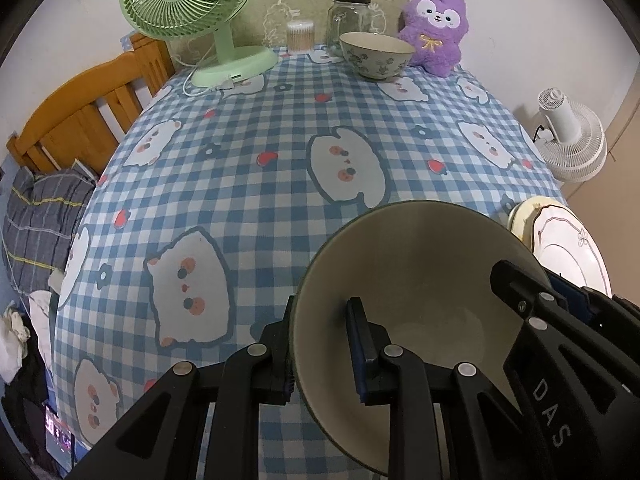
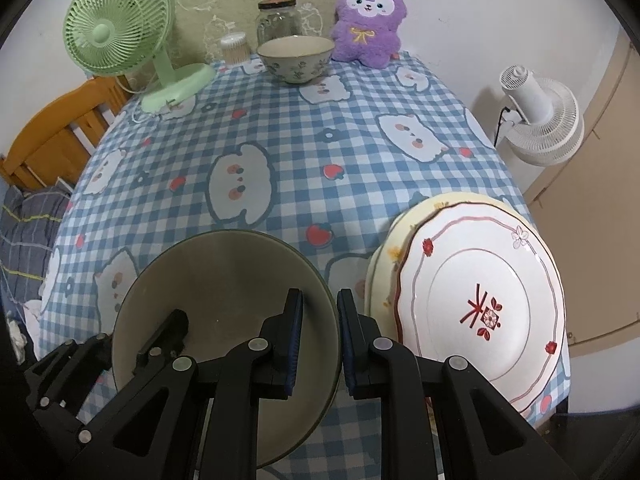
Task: Organize plates and bowls
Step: 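Carry the bowl beside the plates and lower it onto the cloth, then open both grippers and release the green-rimmed bowl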
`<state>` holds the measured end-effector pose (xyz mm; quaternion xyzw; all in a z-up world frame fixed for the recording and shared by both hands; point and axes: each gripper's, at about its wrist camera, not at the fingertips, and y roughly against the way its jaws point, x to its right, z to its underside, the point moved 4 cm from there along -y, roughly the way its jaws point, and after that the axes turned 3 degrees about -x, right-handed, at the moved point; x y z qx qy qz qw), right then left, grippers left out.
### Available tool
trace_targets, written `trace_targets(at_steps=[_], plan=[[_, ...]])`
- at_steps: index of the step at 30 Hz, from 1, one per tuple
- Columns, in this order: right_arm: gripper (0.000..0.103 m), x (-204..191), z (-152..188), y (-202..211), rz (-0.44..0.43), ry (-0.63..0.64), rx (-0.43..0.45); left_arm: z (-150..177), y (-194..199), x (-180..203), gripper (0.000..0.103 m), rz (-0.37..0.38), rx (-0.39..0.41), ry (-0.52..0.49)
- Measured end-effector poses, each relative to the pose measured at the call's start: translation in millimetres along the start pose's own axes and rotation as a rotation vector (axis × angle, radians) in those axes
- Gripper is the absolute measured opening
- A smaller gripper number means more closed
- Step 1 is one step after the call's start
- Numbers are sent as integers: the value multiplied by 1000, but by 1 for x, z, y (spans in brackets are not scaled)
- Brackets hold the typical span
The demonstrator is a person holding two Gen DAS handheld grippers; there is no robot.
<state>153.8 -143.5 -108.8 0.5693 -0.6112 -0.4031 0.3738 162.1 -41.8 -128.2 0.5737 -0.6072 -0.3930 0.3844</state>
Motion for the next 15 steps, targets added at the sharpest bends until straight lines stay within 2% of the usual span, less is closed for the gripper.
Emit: trace_targets(at_steps=[8,11,12,14,15], plan=[[22,2,4,-1,14,-11,2,0,-1,-1,22,22,10,-3],[33,2,4,-3,-13,-25,-20,0,-1,0,31,34,6,-17],[43,2,4,-3,-28,-34,-30,0,0,0,34,38,8,-24],[52,2,3,-1,-24,-44,-27,0,2,-1,38,44,9,-31],[62,0,3,1,-21,-40,-19,-1,4,0,41,48,11,-38]])
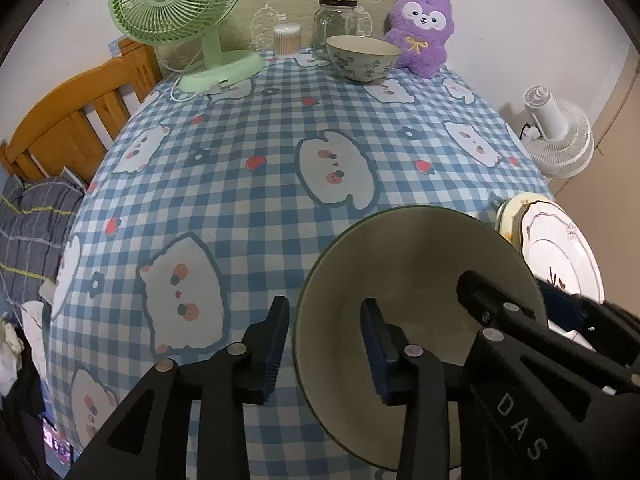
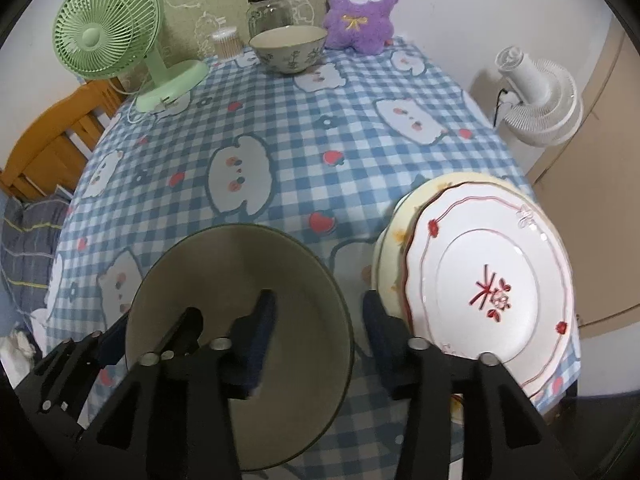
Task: Organize plates and bowls
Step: 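Open both grippers and release the green-rimmed bowl, then pull both grippers back up from the placed bowl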
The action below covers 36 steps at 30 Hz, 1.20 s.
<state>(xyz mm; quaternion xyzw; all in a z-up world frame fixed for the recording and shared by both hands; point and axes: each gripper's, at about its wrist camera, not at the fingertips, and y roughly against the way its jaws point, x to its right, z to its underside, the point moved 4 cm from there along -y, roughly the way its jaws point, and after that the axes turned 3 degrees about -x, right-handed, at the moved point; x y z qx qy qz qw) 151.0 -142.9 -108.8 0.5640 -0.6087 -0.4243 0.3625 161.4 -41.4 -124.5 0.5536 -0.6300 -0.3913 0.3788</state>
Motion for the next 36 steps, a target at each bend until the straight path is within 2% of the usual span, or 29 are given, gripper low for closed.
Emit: trace_targets(at_steps=[1,2,6,12,16,20,22,27,36], plan=[[69,-1,-1,4,-3,5,10,-1,1,0,50,12,1,0],[69,-3,-1,7,-1,5,20,-2,2,-1,54,21,1,3],[70,-8,-7,20,4,1,50,-9,14,-3,60,34,28,-10],[71,-14,-16,43,0,-17,108,-23,35,-6,63,45,66,-34],[77,-17,-24,60,1,-29,150,-33,53,-7,63,49,106,-44],[79,-19,-31,75,6,-39,188,-42,68,-7,66,36,145,-59],[79,-20,-35,84,8,-38,207,-46,74,-8,74,38,158,-62],[79,-21,-43,103,6,-28,251,-57,91,-9,79,31,198,-59],[79,-22,-67,123,-16,18,274,-75,109,-7,81,18,220,-24]])
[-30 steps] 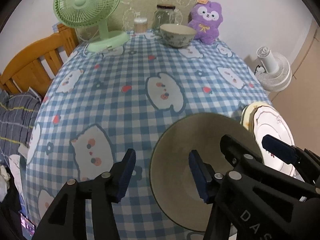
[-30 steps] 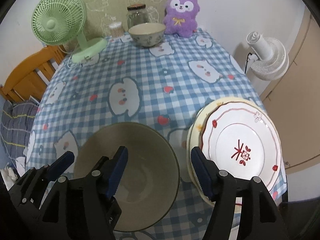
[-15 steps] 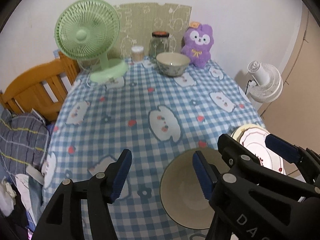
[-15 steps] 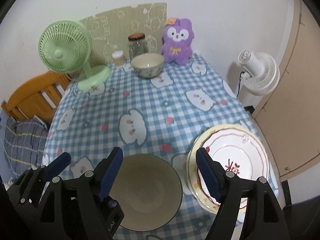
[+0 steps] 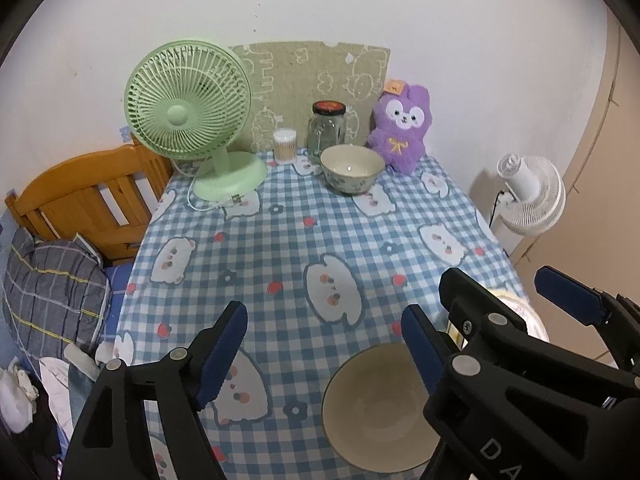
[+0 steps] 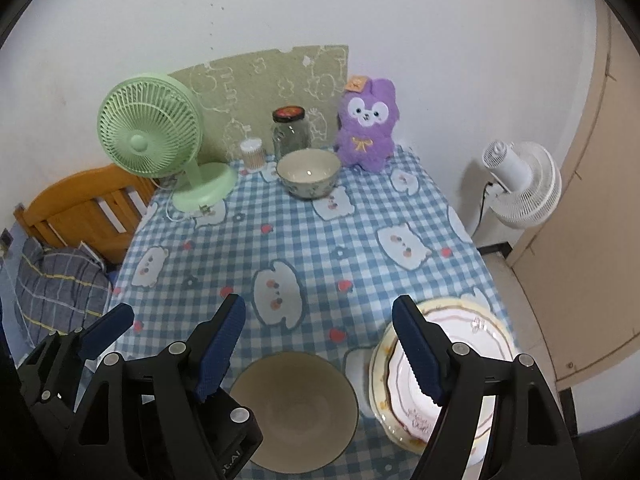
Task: Organize plates and bowls
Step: 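Pull both grippers back up from the placed bowl, then move both grippers toward the small cream bowl beside the glass jar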
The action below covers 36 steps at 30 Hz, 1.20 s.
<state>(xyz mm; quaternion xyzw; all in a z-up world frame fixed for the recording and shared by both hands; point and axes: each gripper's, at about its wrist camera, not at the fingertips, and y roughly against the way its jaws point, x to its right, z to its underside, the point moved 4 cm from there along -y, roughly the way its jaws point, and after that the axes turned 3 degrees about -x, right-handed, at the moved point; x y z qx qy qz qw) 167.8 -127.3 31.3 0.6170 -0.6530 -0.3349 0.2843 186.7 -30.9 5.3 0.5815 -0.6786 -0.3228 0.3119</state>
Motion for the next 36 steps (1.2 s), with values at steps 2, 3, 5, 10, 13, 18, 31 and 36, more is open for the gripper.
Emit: trace_targets(at_steps=[2,3,5,10,13,18,31,36], plan=[[79,1,-7,2,-15,13,12,-7,3,2,81,-6,14,15],[79,1,-11,2,-23,21,12,-9,4,3,81,-6,17,20],[80,2,-18,4,-34,40,16,-14,7,4,81,-13,21,33],[80,4,-37,6,-51,73,34,-28,11,6,82,-34,42,67],[80,6,-50,8,-59,93,46,-38,12,8,82,-43,56,86],[80,15,-71,7,-53,103,54,-57,10,17,82,-53,68,102],[81,37,-121,-14,-97,147,67,-100,-7,39,82,-94,89,143],[81,42,-139,-30,-121,165,56,-115,-20,45,82,-118,83,163]])
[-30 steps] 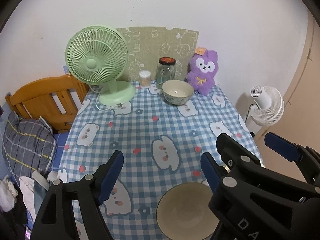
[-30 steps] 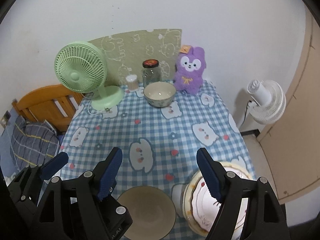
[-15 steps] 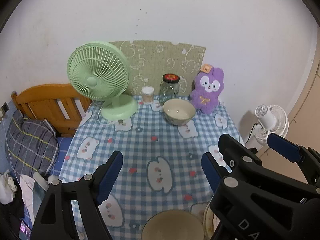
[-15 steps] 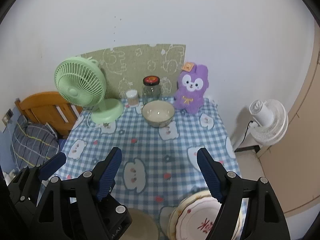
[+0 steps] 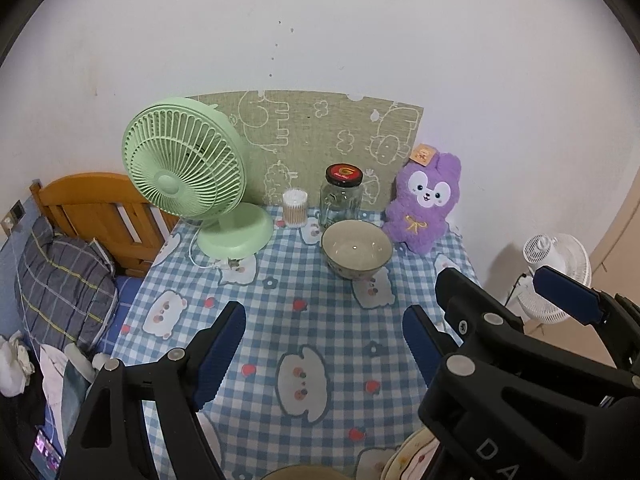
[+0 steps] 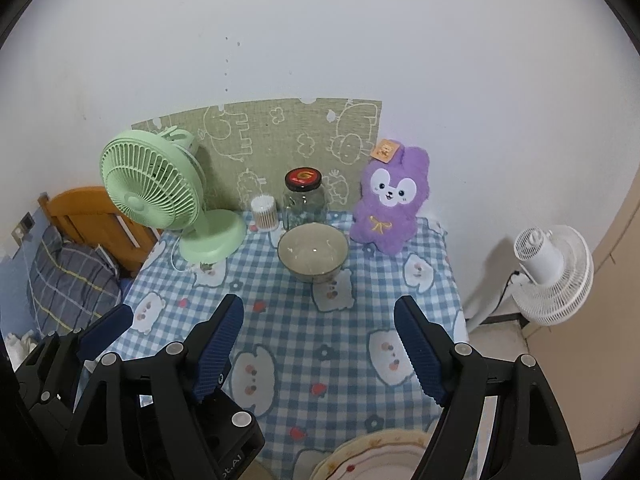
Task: Organize plates and bowls
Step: 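Move both grippers toward the small cream bowl beside the glass jar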
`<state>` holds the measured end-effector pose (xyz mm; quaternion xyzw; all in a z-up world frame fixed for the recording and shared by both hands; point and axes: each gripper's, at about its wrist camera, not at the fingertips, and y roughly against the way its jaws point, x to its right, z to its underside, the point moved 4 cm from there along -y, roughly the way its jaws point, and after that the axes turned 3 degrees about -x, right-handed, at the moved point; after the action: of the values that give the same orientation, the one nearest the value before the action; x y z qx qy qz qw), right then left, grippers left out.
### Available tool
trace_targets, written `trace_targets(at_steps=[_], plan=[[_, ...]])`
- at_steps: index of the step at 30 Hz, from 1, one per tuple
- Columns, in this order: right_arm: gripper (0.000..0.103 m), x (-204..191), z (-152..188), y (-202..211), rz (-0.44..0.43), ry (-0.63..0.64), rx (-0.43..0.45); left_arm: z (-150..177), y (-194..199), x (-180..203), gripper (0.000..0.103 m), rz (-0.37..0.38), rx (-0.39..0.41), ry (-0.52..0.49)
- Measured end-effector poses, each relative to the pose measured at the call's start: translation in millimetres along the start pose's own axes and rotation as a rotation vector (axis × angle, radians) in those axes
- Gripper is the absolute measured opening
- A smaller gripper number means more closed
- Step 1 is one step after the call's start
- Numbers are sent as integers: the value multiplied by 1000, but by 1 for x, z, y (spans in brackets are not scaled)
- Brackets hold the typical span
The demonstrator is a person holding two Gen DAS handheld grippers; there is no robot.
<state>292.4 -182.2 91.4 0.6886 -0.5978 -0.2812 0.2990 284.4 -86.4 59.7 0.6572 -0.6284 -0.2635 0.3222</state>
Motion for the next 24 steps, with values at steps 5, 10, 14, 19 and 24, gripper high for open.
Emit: trace_targets(at_steps=[5,10,14,19,24], plan=[[81,11,-16,-20,-41,14,3,-15,-16,10,82,-32,3,16],[81,19,-31,-43,-72,30,-1,-27,-33,14,82,-58,4,26],[81,24,-41,-61,-81,28,-7,-37,-50,18,82,-64,0,18],[81,27,-52,-86,-71,34,-18,-46,-75,19,82,-56,-11,25],[81,31,-58,-113,-66,27,-28,-50,-101,20,82,-65,-25,30]])
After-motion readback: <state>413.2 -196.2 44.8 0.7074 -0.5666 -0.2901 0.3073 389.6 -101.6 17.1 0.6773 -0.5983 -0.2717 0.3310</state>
